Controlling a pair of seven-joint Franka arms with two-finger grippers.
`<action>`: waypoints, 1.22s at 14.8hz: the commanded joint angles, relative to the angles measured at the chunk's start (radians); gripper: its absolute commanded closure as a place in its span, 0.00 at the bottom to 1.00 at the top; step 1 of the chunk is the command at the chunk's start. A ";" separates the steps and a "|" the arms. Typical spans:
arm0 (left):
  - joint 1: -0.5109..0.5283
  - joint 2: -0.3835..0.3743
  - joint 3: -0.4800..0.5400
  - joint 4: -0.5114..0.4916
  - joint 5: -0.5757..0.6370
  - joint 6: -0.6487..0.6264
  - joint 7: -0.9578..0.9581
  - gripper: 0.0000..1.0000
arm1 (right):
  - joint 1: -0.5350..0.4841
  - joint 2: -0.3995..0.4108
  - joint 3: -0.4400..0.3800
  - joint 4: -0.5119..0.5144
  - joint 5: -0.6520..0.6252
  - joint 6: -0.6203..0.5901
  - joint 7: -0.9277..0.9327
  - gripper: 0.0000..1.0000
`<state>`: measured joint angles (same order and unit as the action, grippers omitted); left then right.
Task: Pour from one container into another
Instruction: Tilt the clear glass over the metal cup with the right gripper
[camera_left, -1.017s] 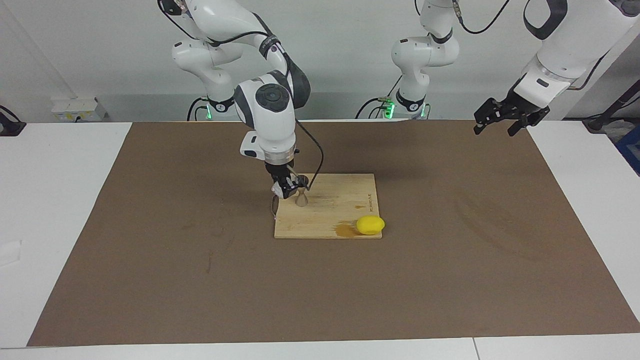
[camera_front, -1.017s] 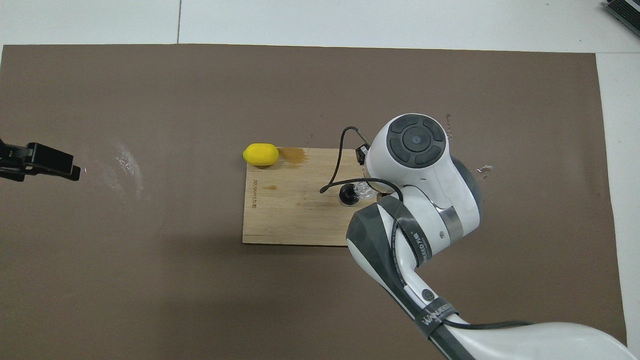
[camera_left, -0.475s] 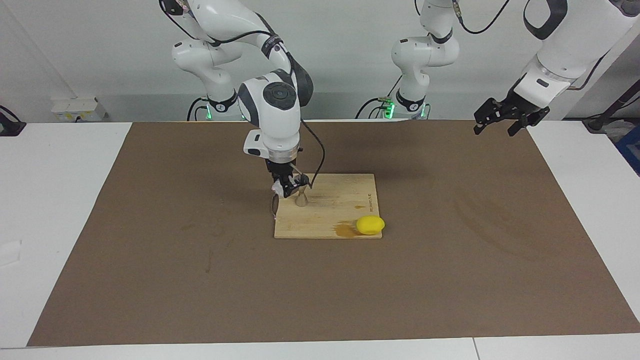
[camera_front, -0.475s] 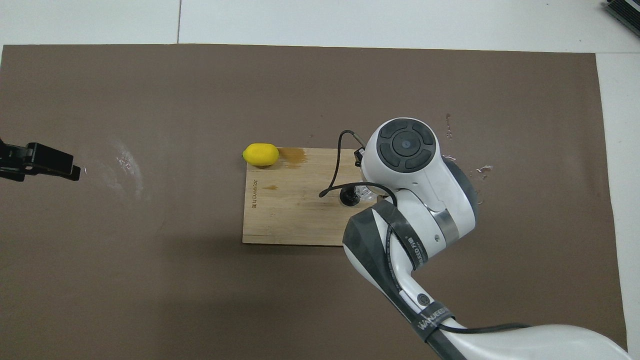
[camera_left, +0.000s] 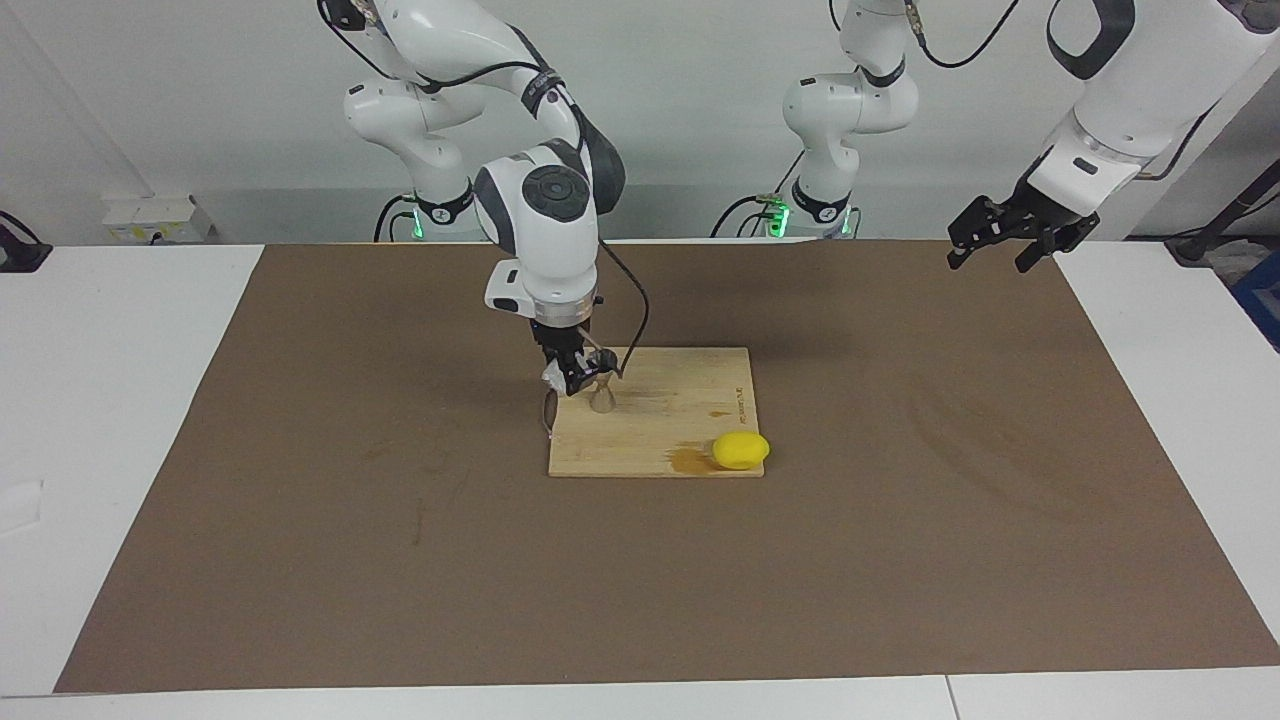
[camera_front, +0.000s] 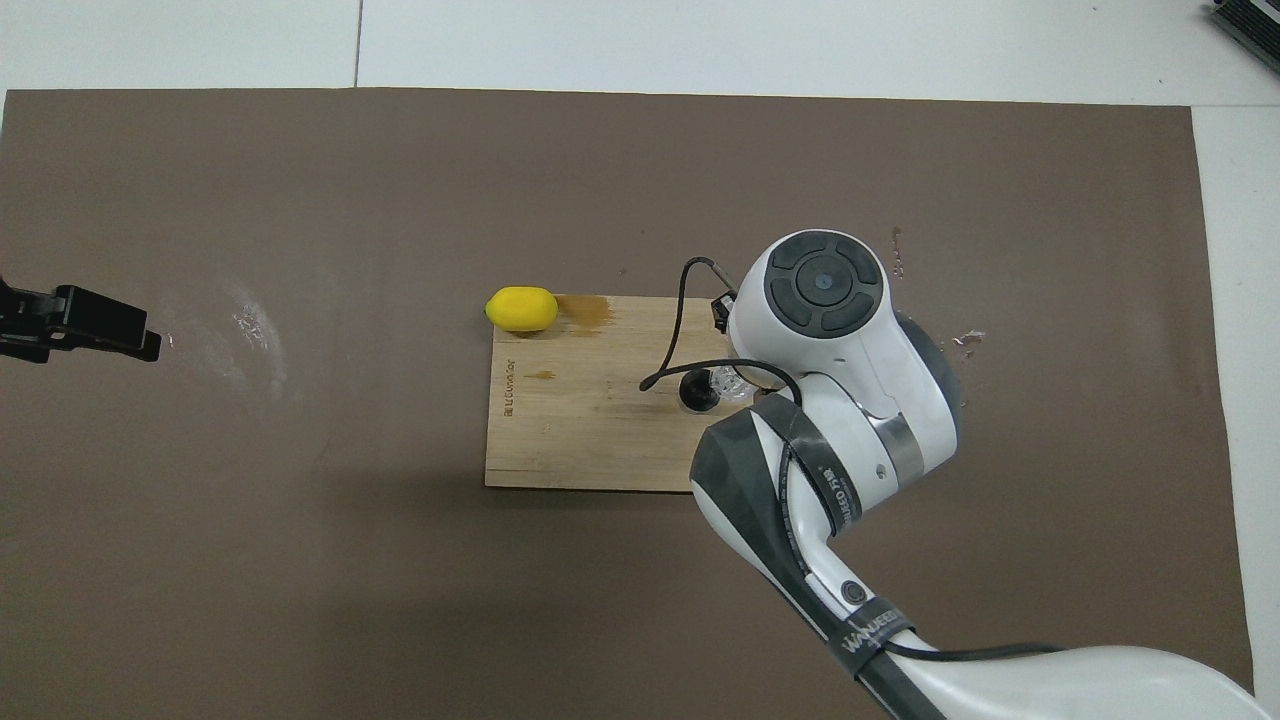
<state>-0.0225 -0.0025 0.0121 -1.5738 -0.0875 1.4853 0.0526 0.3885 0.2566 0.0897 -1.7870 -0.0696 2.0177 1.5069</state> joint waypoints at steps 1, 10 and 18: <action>-0.013 -0.005 0.006 -0.009 0.021 0.012 -0.014 0.00 | -0.011 0.007 0.004 0.018 0.042 -0.017 0.024 1.00; -0.013 -0.005 0.006 -0.008 0.021 0.012 -0.014 0.00 | -0.040 0.010 0.004 0.015 0.117 -0.013 0.004 1.00; -0.013 -0.005 0.006 -0.009 0.021 0.012 -0.014 0.00 | -0.082 0.009 0.002 0.002 0.240 -0.008 -0.057 1.00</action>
<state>-0.0225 -0.0025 0.0121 -1.5738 -0.0874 1.4853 0.0525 0.3331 0.2625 0.0827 -1.7882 0.1266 2.0177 1.4935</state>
